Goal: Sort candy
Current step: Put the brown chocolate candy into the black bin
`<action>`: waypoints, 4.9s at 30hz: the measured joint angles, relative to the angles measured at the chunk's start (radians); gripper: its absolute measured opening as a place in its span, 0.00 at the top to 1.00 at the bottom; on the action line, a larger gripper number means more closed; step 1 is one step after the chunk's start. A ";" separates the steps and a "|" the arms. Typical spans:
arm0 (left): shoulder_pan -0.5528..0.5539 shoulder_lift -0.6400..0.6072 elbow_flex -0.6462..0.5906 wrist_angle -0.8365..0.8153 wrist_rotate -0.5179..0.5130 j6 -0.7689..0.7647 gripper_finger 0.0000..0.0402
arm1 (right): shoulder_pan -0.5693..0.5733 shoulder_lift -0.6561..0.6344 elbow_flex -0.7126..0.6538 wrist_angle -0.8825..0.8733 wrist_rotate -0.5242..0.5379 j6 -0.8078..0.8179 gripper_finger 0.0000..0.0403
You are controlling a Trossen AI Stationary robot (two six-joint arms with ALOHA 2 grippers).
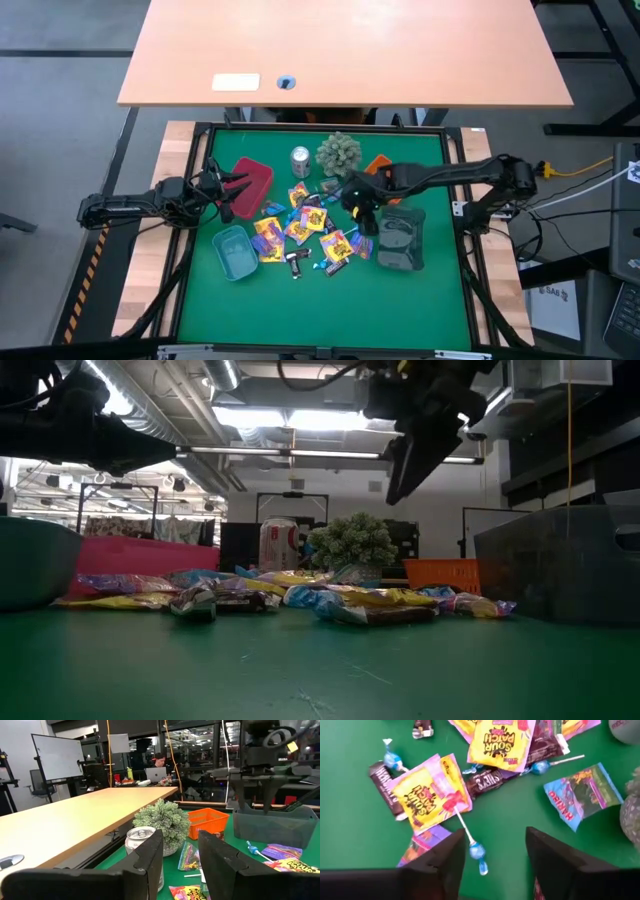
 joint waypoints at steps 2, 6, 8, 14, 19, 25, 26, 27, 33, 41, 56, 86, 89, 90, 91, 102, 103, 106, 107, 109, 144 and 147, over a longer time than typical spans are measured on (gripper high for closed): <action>0.000 0.000 0.000 0.000 0.000 0.000 0.71 | -0.001 0.016 0.000 0.011 0.025 0.000 0.42; 0.000 0.000 0.000 -0.003 0.000 0.000 0.71 | -0.004 0.050 0.000 0.016 0.038 0.000 0.37; 0.000 0.002 0.000 -0.002 0.003 0.000 0.71 | -0.004 0.070 0.000 0.015 0.065 0.000 0.37; 0.000 0.003 0.000 -0.006 0.004 0.000 0.71 | -0.003 0.131 -0.001 -0.004 0.133 -0.008 0.38; 0.000 0.003 0.000 -0.006 0.004 0.000 0.71 | -0.011 0.174 -0.001 -0.014 0.164 -0.030 0.38; 0.000 0.003 0.000 -0.006 0.004 0.000 0.71 | -0.056 0.227 -0.001 -0.040 0.158 -0.029 0.38; 0.000 0.003 0.000 -0.006 0.004 0.000 0.71 | -0.064 0.236 -0.001 -0.043 0.158 -0.029 0.38; 0.000 0.003 0.000 -0.006 0.004 0.000 0.71 | -0.072 0.245 -0.001 -0.049 0.158 -0.029 0.38; 0.000 0.003 0.000 -0.006 0.004 0.000 0.71 | -0.111 0.291 -0.002 -0.067 0.159 -0.030 0.38; 0.000 0.003 0.000 -0.006 0.003 -0.001 0.71 | -0.116 0.300 -0.002 -0.076 0.180 -0.036 0.38; 0.000 0.003 0.000 -0.007 0.004 -0.001 0.71 | -0.115 0.342 0.003 -0.101 0.201 -0.060 0.40; 0.000 0.003 0.000 -0.007 0.003 -0.001 0.71 | -0.115 0.356 0.088 -0.138 0.054 -0.060 0.78; 0.000 0.003 0.000 -0.007 0.003 -0.002 0.71 | -0.115 0.354 0.128 -0.139 -0.002 -0.060 0.78; 0.000 0.003 0.000 -0.006 0.003 -0.001 0.71 | -0.114 0.354 0.140 -0.140 -0.021 -0.060 0.78; 0.000 0.003 0.000 -0.006 0.004 -0.002 0.71 | -0.114 0.354 0.153 -0.144 -0.043 -0.060 0.78; 0.000 0.003 0.000 -0.006 0.004 -0.001 0.71 | -0.098 0.352 0.377 -0.341 -0.170 -0.057 0.78; 0.000 0.003 0.000 -0.006 0.003 -0.001 0.71 | -0.094 0.350 0.397 -0.367 -0.171 -0.055 0.78; 0.000 0.003 0.000 -0.006 0.003 -0.001 0.71 | -0.069 0.350 0.452 -0.445 -0.177 -0.054 0.78; 0.000 0.003 0.000 -0.006 0.004 -0.001 0.71 | -0.058 0.350 0.467 -0.475 -0.177 -0.054 0.78; 0.000 0.003 0.000 -0.006 0.003 -0.001 0.71 | -0.036 0.349 0.487 -0.534 -0.177 -0.053 0.78; 0.000 0.003 0.000 0.025 0.007 -0.001 0.71 | 0.154 0.127 0.140 -0.680 -0.073 0.239 0.78; 0.000 0.003 0.000 0.071 0.008 -0.019 0.71 | 0.154 0.127 0.140 -0.676 -0.073 0.254 0.77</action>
